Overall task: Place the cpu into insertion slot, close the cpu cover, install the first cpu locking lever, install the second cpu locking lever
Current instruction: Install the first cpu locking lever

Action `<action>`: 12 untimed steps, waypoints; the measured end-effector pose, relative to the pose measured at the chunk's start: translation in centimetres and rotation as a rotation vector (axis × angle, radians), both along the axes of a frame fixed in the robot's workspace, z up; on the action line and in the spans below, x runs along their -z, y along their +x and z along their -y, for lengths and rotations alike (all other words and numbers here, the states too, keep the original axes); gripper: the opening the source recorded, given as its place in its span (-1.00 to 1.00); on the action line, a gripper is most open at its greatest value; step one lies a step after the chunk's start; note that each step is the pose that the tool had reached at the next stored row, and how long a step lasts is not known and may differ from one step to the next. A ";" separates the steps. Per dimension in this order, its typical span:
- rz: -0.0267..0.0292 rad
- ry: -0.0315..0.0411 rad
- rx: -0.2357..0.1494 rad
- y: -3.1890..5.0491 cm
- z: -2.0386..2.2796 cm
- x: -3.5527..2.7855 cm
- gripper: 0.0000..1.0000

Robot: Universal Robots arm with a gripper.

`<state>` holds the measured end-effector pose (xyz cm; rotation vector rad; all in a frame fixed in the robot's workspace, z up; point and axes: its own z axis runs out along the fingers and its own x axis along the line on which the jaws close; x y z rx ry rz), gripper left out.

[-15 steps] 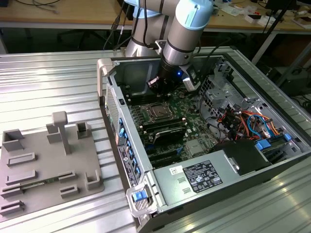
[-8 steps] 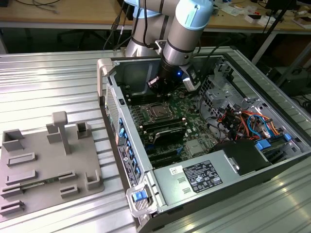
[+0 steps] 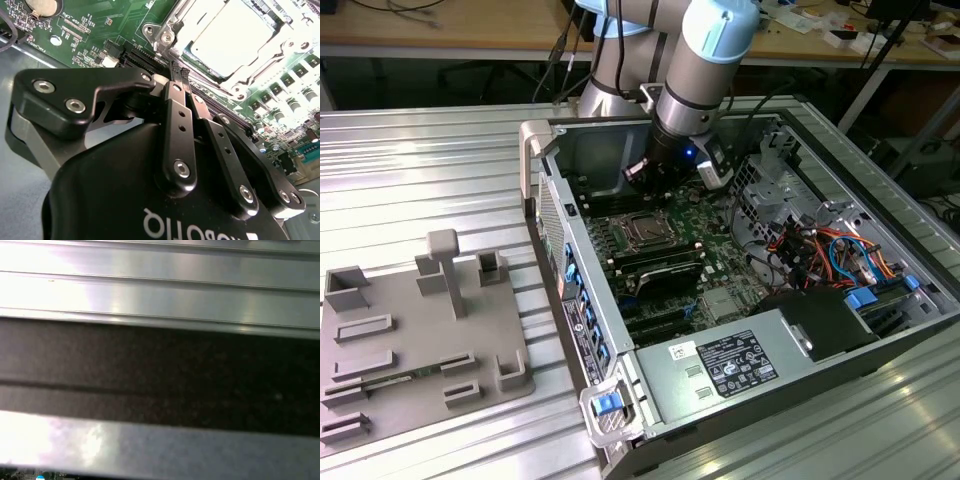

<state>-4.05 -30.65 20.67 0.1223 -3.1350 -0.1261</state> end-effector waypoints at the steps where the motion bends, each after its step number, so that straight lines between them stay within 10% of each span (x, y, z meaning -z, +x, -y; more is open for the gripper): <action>1: 0.0000 0.0001 0.000 0.00 0.00 0.00 -0.79; 12: -0.0001 0.0006 0.000 0.02 0.11 0.01 -0.79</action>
